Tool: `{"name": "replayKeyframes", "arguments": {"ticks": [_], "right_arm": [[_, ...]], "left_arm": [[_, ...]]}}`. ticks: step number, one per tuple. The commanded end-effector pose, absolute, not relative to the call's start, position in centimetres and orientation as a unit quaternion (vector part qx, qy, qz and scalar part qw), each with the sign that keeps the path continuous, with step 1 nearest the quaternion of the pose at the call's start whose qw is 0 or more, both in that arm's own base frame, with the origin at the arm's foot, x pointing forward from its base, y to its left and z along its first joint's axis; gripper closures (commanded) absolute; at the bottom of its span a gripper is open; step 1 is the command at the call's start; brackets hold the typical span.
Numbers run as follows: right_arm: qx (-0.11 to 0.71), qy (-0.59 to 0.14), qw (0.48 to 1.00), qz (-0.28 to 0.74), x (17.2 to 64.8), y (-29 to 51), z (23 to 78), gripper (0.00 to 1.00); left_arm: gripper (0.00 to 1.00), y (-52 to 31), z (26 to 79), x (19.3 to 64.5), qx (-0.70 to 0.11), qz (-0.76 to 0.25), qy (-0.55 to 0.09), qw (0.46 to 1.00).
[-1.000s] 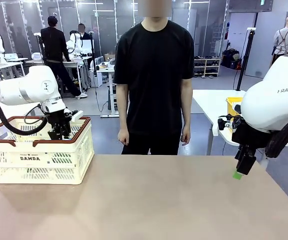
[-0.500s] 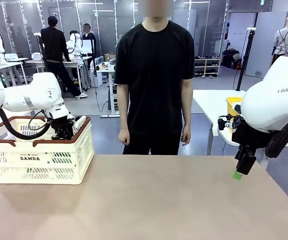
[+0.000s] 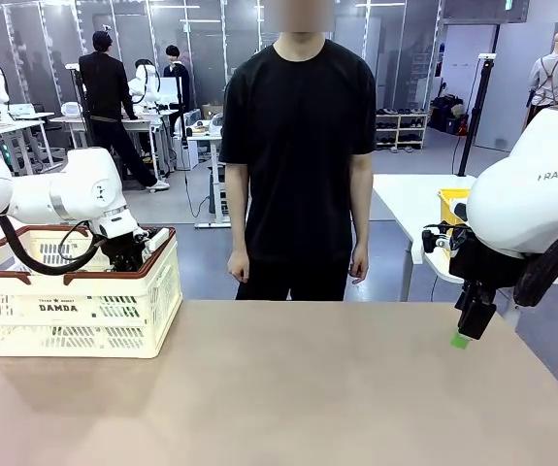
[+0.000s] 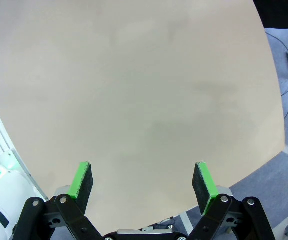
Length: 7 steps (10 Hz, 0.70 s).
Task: Place the drinks into the Shopping basket.
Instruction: Pick up one drink and place it into the Shopping basket.
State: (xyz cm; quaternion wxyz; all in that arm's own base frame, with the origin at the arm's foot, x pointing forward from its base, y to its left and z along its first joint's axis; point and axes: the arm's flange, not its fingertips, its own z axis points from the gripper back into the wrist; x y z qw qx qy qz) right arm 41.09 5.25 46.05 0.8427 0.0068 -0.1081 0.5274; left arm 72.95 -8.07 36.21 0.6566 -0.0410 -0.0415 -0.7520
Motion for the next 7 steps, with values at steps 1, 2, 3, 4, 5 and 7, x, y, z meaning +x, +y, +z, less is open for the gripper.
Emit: {"name": "replayKeyframes", "arguments": {"ticks": [1, 2, 3, 4, 5, 7], "right_arm": [[0.007, -0.106, 0.843, 0.528, 41.1, 5.2, 46.1, 0.00], [0.007, -0.106, 0.843, 0.528, 41.1, 5.2, 46.1, 0.00], [0.007, -0.106, 0.843, 0.528, 41.1, 5.2, 46.1, 0.00], [0.007, -0.106, 0.843, 0.528, 41.1, 5.2, 46.1, 0.00], [0.007, -0.106, 0.843, 0.528, 41.1, 5.2, 46.1, 0.00], [0.007, -0.106, 0.843, 0.528, 41.1, 5.2, 46.1, 0.00]], "left_arm": [[0.43, -7.9, 35.3, 71.4, -0.024, -0.749, -0.037, 0.661], [0.43, -7.9, 34.9, 71.8, -0.019, -0.747, -0.034, 0.663], [0.43, -7.9, 34.5, 72.2, -0.020, -0.749, -0.038, 0.661], [0.43, -7.9, 34.2, 72.4, -0.019, -0.752, -0.041, 0.657], [0.43, -7.9, 34.0, 72.5, -0.018, -0.752, -0.038, 0.657], [0.43, -7.6, 33.5, 72.5, -0.009, -0.758, -0.039, 0.652]]}}
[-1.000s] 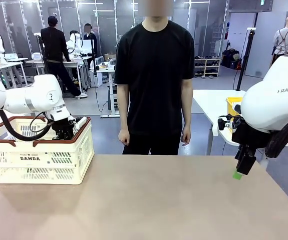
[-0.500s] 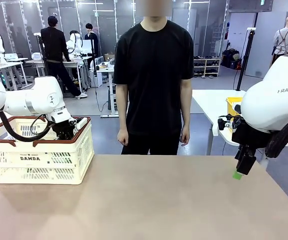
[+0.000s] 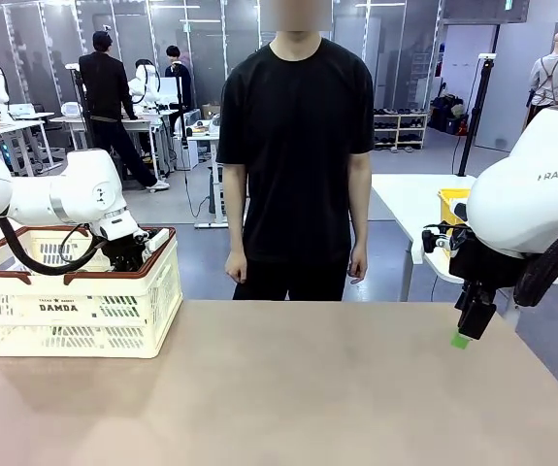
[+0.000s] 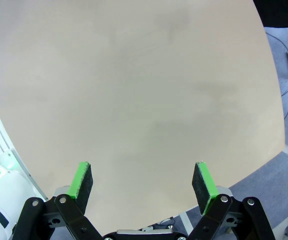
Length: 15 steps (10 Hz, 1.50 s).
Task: Place the drinks into the Shopping basket.
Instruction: Pick up one drink and place it into the Shopping basket.
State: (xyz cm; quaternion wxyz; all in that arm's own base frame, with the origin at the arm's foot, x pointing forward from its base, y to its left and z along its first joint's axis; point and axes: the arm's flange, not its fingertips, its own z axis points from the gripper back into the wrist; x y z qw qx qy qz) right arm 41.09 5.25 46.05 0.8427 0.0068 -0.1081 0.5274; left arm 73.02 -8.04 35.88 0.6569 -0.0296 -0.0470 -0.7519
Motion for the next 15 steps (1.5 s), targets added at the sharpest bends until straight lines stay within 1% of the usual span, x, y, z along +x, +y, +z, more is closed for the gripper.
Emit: {"name": "replayKeyframes", "arguments": {"ticks": [1, 6, 10, 15], "right_arm": [[0.007, -0.106, 0.843, 0.528, 41.1, 5.2, 46.1, 0.00], [0.007, -0.106, 0.843, 0.528, 41.1, 5.2, 46.1, 0.00], [0.007, -0.106, 0.843, 0.528, 41.1, 5.2, 46.1, 0.00], [0.007, -0.106, 0.843, 0.528, 41.1, 5.2, 46.1, 0.00]], "left_arm": [[0.43, -7.3, 33.4, 72.3, -0.005, -0.756, -0.036, 0.654], [0.43, -5.5, 34.3, 72.0, -0.017, -0.740, -0.059, 0.670], [0.43, -5.6, 33.3, 72.6, -0.028, -0.739, -0.051, 0.671], [0.43, -5.3, 32.6, 72.7, -0.020, -0.737, -0.039, 0.674]]}}
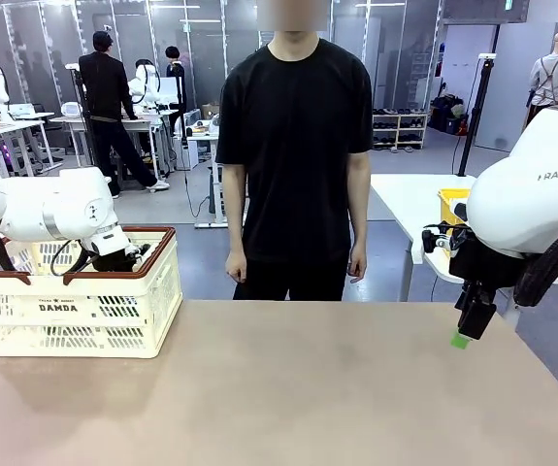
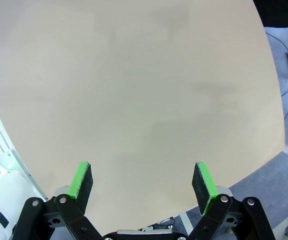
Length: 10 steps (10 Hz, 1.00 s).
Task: Place the drinks into the Shopping basket.
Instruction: Pick up one drink and place it into the Shopping basket.
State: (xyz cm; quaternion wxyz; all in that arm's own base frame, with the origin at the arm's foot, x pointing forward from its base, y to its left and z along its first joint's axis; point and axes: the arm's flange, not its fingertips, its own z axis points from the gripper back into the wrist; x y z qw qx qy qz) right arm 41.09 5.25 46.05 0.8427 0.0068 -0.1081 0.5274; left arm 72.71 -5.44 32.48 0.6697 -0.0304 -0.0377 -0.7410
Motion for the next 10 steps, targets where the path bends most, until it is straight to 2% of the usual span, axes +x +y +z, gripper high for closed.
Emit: {"name": "replayKeyframes", "arguments": {"ticks": [1, 8, 9, 10], "right_arm": [[0.007, -0.106, 0.843, 0.528, 41.10, 5.22, 46.14, 0.00], [0.007, -0.106, 0.843, 0.528, 41.10, 5.22, 46.14, 0.00], [0.007, -0.106, 0.843, 0.528, 41.10, 5.22, 46.14, 0.00], [0.007, -0.106, 0.843, 0.528, 41.10, 5.22, 46.14, 0.00]], "left_arm": [[0.43, -5.12, 32.46, 72.74, -0.019, -0.736, -0.037, 0.676], [0.43, -4.69, 31.59, 73.24, -0.032, -0.718, -0.029, 0.695], [0.30, -4.68, 31.50, 73.30, -0.034, -0.716, -0.022, 0.697], [0.23, -4.65, 31.51, 73.31, -0.035, -0.713, -0.020, 0.700]]}}
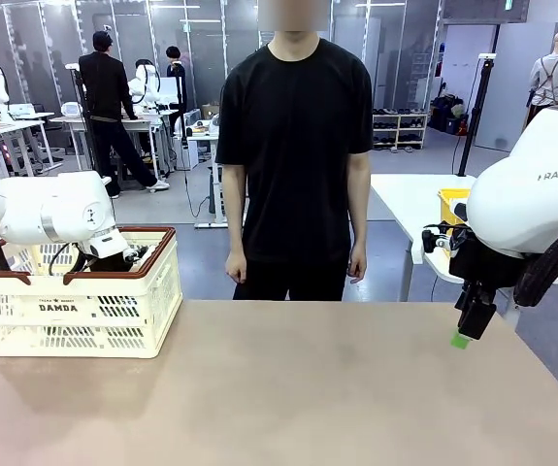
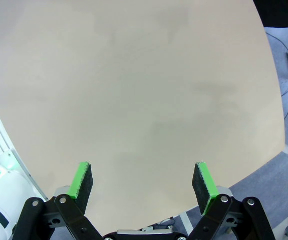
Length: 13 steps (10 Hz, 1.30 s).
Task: Place the drinks into the Shopping basket.
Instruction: Pick up one drink and place it into the Shopping basket.
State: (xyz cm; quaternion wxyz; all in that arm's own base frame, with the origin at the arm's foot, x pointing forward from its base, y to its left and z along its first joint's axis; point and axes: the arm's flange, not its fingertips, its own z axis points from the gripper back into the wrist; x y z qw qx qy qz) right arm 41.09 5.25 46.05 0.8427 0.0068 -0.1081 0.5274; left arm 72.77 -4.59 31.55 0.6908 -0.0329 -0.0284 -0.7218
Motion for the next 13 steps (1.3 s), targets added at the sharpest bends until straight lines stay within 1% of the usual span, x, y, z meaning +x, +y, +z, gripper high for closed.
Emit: {"name": "replayKeyframes", "arguments": {"ticks": [1, 2, 3, 4, 9, 10, 12, 13], "right_arm": [[0.007, -0.106, 0.843, 0.528, 41.1, 5.2, 46.1, 0.00], [0.007, -0.106, 0.843, 0.528, 41.1, 5.2, 46.1, 0.00], [0.007, -0.106, 0.843, 0.528, 41.1, 5.2, 46.1, 0.00], [0.007, -0.106, 0.843, 0.528, 41.1, 5.2, 46.1, 0.00], [0.007, -0.106, 0.843, 0.528, 41.1, 5.2, 46.1, 0.00], [0.007, -0.106, 0.843, 0.528, 41.1, 5.2, 46.1, 0.00], [0.007, -0.106, 0.843, 0.528, 41.1, 5.2, 46.1, 0.00], [0.007, -0.106, 0.843, 0.528, 41.1, 5.2, 46.1, 0.00]], "left_arm": [[0.10, -4.7, 31.5, 73.4, -0.039, -0.711, -0.020, 0.702], [0.03, -4.7, 31.6, 73.4, -0.042, -0.709, -0.024, 0.703], [0.09, -4.6, 32.0, 73.4, -0.049, -0.706, -0.036, 0.705], [0.00, -4.5, 32.6, 73.3, -0.053, -0.706, -0.041, 0.705], [0.00, -4.5, 38.4, 70.5, -0.057, -0.703, -0.069, 0.705], [0.00, -4.5, 39.6, 69.8, -0.053, -0.702, -0.057, 0.708], [0.00, -4.8, 43.1, 67.5, -0.058, -0.700, -0.076, 0.708], [0.00, -5.1, 44.5, 66.3, -0.070, -0.710, -0.087, 0.695]]}}
